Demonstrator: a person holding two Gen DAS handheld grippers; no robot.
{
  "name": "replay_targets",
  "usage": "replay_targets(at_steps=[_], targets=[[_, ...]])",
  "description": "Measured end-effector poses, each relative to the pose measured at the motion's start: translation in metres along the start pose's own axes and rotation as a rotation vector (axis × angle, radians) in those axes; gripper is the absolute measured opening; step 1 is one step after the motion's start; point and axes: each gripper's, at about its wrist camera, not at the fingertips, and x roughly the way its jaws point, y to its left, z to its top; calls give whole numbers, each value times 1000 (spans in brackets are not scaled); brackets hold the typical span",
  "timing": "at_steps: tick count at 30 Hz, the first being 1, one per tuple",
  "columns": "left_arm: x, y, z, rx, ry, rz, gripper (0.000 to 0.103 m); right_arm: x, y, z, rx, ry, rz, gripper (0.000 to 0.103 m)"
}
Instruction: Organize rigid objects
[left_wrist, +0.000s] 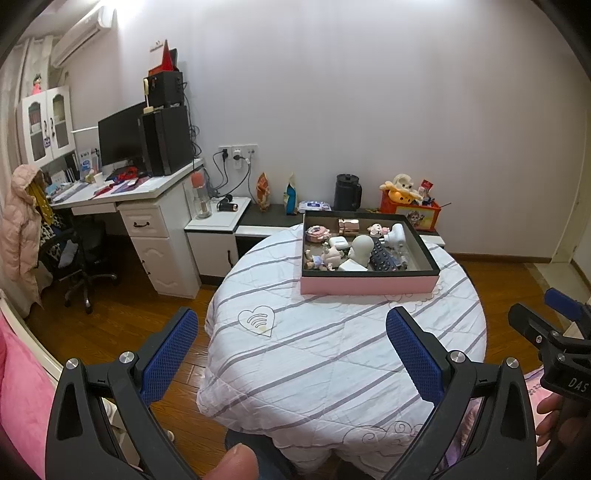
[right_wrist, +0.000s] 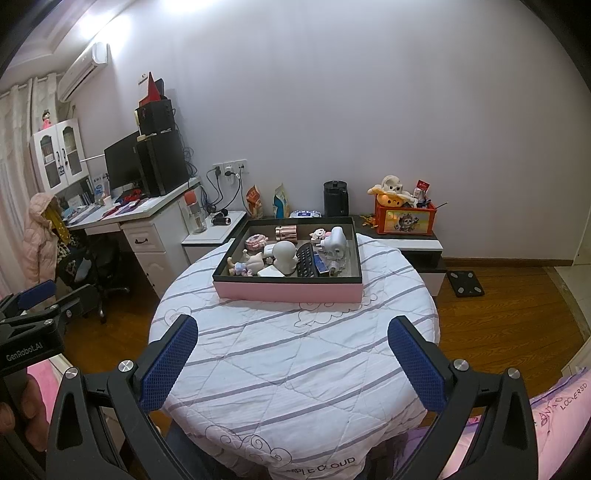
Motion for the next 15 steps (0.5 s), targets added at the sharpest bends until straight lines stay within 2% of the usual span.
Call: replay_targets(at_steps=[15], targets=[[3,4,-3,-2,0,-47,103,5,0,-4,1,7,0,103]])
